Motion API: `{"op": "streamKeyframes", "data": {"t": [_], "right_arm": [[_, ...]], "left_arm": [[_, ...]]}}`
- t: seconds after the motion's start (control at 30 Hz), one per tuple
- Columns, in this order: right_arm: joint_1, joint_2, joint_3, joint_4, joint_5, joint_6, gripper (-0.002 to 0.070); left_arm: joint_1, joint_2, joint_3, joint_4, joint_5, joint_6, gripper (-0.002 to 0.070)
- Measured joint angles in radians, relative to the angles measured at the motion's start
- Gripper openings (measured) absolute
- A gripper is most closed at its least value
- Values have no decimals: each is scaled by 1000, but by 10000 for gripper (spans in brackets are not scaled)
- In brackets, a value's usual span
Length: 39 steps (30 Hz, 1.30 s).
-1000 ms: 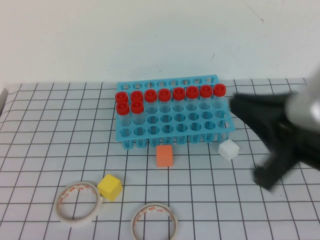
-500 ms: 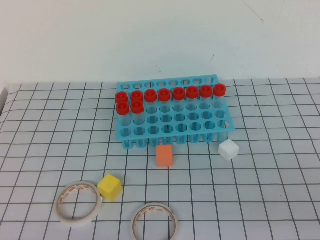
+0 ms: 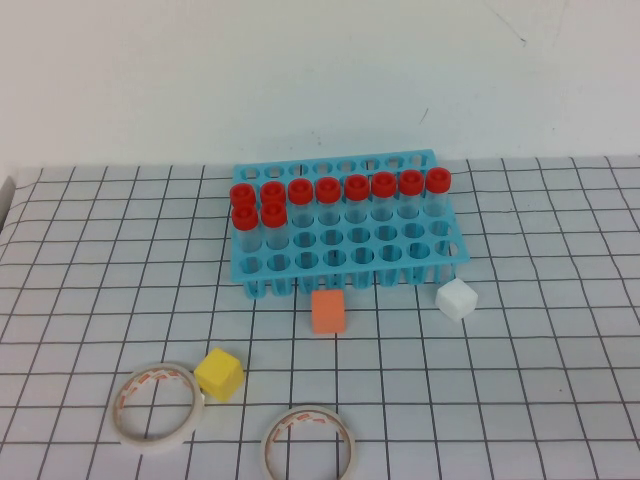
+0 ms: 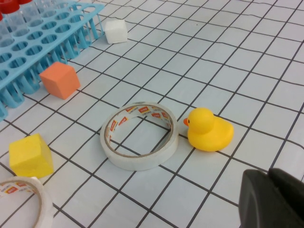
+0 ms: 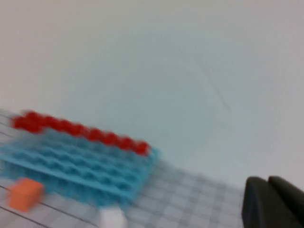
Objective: Place the test tubes
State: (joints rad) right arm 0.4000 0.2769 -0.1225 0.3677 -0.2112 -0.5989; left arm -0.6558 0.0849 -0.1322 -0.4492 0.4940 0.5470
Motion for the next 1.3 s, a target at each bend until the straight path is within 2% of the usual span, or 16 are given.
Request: {"op": "streamKeyframes", "data": {"t": [0.03,0.07,0.13,0.23,0.43,0.67,1.3], "right_arm": [[-72,0,0,-71,29,90,-1],[-195,-6,0,-218,102,278,-1],[-300,-37,0,-377,211,453,-1],[-388,-117,30,-515,298,609,-1],[-416,-239,144,-552,338,745,-1],[-416,-290,148,-520,524,788,-1],[-416,-290,144,-518,541,801,-1]], "left_arm": [[0,0,0,0,0,0,-1],[0,0,0,0,0,0,-1],[0,0,0,0,0,0,-1],[0,0,0,0,0,0,-1],[0,0,0,0,0,0,-1],[0,0,0,0,0,0,-1],[0,0,0,0,2,-3,-1]]}}
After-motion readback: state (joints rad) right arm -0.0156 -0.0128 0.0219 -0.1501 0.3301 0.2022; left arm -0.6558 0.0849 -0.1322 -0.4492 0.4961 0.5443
